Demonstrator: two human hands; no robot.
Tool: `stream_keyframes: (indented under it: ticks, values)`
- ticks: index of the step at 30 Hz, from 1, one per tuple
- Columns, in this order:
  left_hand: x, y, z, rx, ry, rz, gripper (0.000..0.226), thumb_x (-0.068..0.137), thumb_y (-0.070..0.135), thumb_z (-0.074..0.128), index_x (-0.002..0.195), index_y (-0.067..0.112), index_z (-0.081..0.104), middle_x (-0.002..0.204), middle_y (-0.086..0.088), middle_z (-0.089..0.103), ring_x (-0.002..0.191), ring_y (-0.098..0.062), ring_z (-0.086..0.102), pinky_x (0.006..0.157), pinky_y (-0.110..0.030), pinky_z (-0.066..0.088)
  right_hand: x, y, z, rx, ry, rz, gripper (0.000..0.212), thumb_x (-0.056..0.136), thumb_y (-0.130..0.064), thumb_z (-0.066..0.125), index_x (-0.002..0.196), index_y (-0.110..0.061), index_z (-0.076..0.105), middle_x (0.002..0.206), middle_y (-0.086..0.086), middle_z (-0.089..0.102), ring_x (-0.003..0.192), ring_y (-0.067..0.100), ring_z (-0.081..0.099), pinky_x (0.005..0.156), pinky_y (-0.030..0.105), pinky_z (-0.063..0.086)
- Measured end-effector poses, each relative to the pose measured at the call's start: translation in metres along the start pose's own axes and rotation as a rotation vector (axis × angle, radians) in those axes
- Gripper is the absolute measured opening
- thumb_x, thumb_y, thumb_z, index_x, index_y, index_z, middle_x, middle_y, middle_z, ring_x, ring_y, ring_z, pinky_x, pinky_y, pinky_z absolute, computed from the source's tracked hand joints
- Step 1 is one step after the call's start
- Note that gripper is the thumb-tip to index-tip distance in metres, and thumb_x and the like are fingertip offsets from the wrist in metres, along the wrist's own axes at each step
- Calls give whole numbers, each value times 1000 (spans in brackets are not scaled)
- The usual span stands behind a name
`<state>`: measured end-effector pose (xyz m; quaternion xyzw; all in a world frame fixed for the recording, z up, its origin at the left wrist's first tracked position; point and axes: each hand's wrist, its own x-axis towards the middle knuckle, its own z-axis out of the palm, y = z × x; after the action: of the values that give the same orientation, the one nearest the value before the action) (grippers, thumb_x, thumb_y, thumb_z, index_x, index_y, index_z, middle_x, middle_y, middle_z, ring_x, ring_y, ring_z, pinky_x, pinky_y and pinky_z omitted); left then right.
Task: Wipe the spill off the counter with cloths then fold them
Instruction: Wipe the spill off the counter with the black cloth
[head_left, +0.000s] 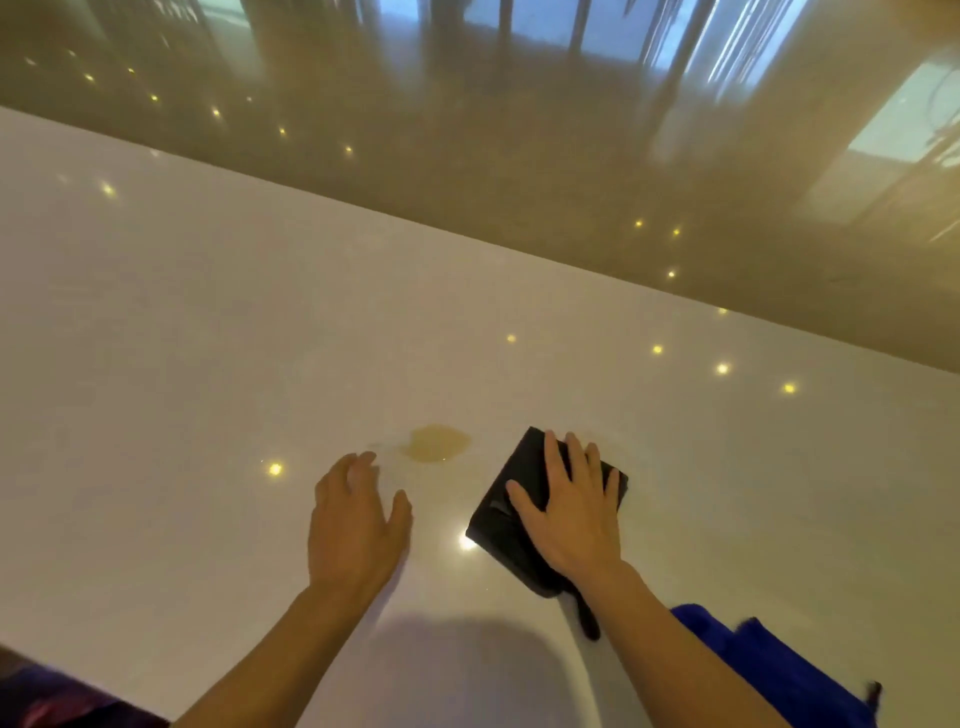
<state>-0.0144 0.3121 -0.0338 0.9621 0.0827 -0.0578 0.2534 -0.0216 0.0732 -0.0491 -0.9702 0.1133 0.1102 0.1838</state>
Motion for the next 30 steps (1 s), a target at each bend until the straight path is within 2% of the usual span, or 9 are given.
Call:
stream_keyframes:
  ticks: [3,6,8,13,19,22,25,27,30]
  values:
    - [-3,-42,18,307,-71,-80,84,93,64,26,157,12,9,166,-22,5,152,-43,-1,123,-55,6,32,4,18,-240,8,-109,93,87,-80,15,160,-24,5,170,9,0,154,38,-4,122,64,0]
    - [-5,-63,37,342,-41,-68,89,87,74,6,157,20,-7,167,-17,-9,153,-38,-14,123,-54,-3,57,7,15,-226,71,-10,89,90,-76,18,160,-23,6,170,9,5,154,38,-1,122,64,6]
    - [-6,-66,39,358,-33,-49,89,87,74,6,158,20,-3,167,-18,-4,153,-39,-10,123,-56,1,25,-5,31,-204,95,47,88,92,-74,22,160,-20,10,170,11,9,154,40,3,122,64,7]
    - [-9,-60,35,388,-40,-4,88,91,65,23,156,6,16,163,-31,12,150,-51,5,119,-66,11,-118,-29,83,-136,-19,-130,95,84,-77,38,160,-24,14,169,10,13,153,42,9,121,63,4]
    - [-8,-62,38,411,-22,7,88,90,64,26,155,5,19,162,-32,14,149,-52,8,118,-67,13,41,-17,28,-192,37,54,90,90,-76,23,160,-22,8,170,11,8,153,41,3,121,64,6]
    - [-8,-66,41,404,5,23,87,91,65,27,155,6,22,161,-31,17,149,-52,9,117,-66,13,77,-18,12,-219,33,62,87,91,-74,24,159,-21,13,165,13,21,148,43,18,117,65,15]
    - [-7,-66,40,400,18,14,86,91,65,27,155,7,23,161,-31,19,149,-51,11,118,-64,12,79,-18,-9,-207,34,133,63,98,-52,42,148,-13,37,143,18,48,127,42,43,105,56,33]
    - [-7,-65,42,403,1,18,86,91,65,27,155,8,22,161,-30,19,149,-51,11,118,-64,12,76,-22,-34,-147,-47,134,38,99,-30,49,133,-13,54,125,13,58,117,37,51,99,48,35]
    - [-5,-68,41,390,-14,3,87,90,67,23,156,10,21,162,-29,19,148,-51,12,118,-64,14,46,-43,-72,-102,-177,-141,25,96,-15,55,119,-23,63,103,-2,52,102,26,55,93,37,31]
